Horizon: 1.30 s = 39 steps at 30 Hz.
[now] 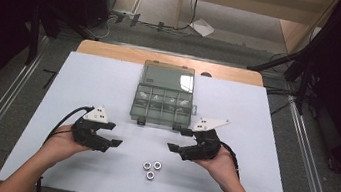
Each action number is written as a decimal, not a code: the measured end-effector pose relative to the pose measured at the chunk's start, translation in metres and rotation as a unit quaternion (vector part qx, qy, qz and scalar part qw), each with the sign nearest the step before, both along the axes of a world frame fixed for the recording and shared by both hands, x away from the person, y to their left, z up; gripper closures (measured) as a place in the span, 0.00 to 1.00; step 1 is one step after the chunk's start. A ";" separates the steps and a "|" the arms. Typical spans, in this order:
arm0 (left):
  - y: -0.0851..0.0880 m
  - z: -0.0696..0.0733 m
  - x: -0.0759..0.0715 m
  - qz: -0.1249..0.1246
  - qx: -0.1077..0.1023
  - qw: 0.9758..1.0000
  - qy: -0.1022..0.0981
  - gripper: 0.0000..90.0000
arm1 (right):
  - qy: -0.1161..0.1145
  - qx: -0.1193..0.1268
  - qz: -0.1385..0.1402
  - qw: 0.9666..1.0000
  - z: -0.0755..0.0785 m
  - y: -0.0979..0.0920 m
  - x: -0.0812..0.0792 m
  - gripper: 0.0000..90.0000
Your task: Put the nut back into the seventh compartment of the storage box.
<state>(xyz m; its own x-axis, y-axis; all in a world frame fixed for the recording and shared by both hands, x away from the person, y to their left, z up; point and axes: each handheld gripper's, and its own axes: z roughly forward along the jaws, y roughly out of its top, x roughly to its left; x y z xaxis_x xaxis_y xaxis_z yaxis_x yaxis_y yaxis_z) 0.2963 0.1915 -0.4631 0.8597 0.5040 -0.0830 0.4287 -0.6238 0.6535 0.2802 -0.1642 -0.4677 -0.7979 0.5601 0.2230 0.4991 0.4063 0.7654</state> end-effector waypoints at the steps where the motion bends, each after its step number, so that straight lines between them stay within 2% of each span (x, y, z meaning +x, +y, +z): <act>1: 0.000 0.000 -0.001 0.000 0.004 1.000 0.000 0.38 | 0.002 0.000 0.001 1.000 0.000 0.001 -0.001 0.31; 5: 0.003 -0.001 -0.003 0.003 -0.002 1.000 0.000 0.38 | -0.001 -0.004 0.003 1.000 -0.001 0.003 -0.003 0.31; 11: 0.009 -0.003 -0.005 0.006 0.004 1.000 0.004 0.38 | -0.002 -0.014 0.005 1.000 -0.005 0.006 -0.007 0.31; 14: 0.011 -0.004 -0.006 0.009 -0.002 1.000 0.003 0.38 | 0.000 -0.020 0.011 1.000 -0.008 0.008 -0.009 0.31; 15: 0.012 -0.003 -0.007 0.009 0.005 1.000 0.006 0.38 | 0.002 -0.020 0.010 1.000 -0.009 0.009 -0.009 0.31; 17: 0.013 -0.005 -0.007 0.010 -0.001 1.000 0.003 0.38 | 0.005 -0.021 0.013 1.000 -0.010 0.011 -0.010 0.32; 20: 0.016 -0.004 -0.008 0.011 0.009 1.000 0.008 0.38 | 0.003 -0.029 0.019 0.999 -0.013 0.014 -0.012 0.32; 21: 0.016 -0.006 -0.008 0.013 0.000 1.000 0.004 0.38 | 0.004 -0.030 0.019 0.999 -0.013 0.015 -0.013 0.32; 24: 0.018 -0.005 -0.010 0.013 0.000 1.000 0.003 0.38 | 0.003 -0.034 0.024 0.999 -0.015 0.016 -0.015 0.32; 26: 0.019 -0.003 -0.010 0.013 0.010 1.000 0.005 0.38 | 0.002 -0.035 0.026 0.999 -0.016 0.017 -0.017 0.33; 27: 0.020 -0.004 -0.011 0.014 -0.001 1.000 0.002 0.38 | 0.002 -0.037 0.028 0.999 -0.017 0.017 -0.018 0.33; 28: 0.020 -0.003 -0.011 0.015 -0.002 1.000 0.001 0.38 | 0.006 -0.036 0.028 0.999 -0.017 0.018 -0.020 0.33; 37: 0.023 -0.003 -0.011 0.016 0.008 1.000 0.006 0.38 | -0.001 -0.047 0.050 0.998 -0.023 0.026 -0.026 0.34; 39: 0.023 -0.004 -0.011 0.016 -0.001 1.000 0.003 0.38 | 0.000 -0.049 0.050 0.998 -0.024 0.027 -0.027 0.35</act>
<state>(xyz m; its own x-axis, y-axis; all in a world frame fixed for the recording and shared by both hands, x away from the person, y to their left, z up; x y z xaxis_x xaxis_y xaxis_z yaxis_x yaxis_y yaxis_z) 0.2858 0.2146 -0.4672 0.8422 0.5317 -0.0894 0.4529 -0.6077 0.6523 0.2530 -0.1368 -0.4918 -0.8510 0.4964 0.1714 0.4525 0.5274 0.7191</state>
